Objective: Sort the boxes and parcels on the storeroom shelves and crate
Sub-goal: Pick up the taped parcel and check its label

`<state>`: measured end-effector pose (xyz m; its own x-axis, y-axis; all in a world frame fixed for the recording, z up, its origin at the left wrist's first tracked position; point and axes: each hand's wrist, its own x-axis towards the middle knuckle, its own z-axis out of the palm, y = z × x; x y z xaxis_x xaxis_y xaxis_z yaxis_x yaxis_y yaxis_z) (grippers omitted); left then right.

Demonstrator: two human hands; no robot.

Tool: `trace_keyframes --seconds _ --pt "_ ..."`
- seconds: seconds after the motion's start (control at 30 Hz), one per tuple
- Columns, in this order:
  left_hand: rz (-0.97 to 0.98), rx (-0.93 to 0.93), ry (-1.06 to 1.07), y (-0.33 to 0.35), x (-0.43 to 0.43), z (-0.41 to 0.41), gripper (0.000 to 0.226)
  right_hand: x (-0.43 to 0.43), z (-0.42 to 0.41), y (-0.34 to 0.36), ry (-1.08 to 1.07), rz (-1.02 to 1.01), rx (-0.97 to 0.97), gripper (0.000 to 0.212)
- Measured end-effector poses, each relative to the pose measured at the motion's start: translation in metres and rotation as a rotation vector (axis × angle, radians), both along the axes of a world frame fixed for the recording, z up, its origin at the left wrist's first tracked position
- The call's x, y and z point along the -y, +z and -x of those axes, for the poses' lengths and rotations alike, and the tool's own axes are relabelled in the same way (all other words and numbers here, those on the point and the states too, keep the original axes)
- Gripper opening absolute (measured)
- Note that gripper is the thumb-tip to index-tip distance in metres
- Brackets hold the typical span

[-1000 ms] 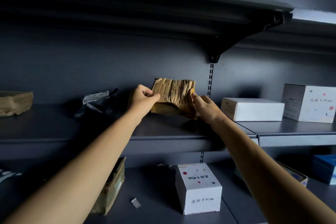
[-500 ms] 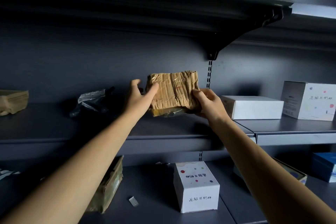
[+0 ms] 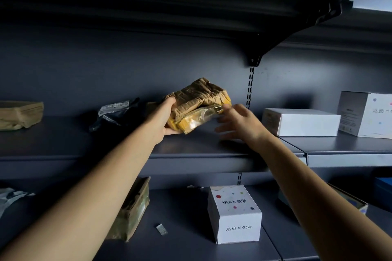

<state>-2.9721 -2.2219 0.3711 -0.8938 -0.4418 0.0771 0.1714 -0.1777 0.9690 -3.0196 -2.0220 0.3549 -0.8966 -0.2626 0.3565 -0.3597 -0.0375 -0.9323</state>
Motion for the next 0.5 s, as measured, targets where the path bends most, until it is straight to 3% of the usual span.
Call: trace_keyframes --seconds 0.1,0.23,0.33,0.5 --pt "0.029 -0.018 0.000 -0.001 -0.001 0.000 0.050 0.002 -0.003 0.001 0.073 -0.069 -0.017 0.041" --pt "0.249 0.004 0.028 -0.002 -0.005 -0.003 0.066 0.000 -0.001 0.002 0.078 -0.087 -0.008 0.054" --pt "0.424 0.002 -0.016 -0.002 -0.010 -0.006 0.057 -0.001 -0.001 0.002 0.100 -0.125 -0.025 0.053" --pt "0.500 -0.077 0.003 0.001 -0.015 -0.005 0.035 -0.006 -0.002 0.004 0.093 -0.089 0.000 0.047"
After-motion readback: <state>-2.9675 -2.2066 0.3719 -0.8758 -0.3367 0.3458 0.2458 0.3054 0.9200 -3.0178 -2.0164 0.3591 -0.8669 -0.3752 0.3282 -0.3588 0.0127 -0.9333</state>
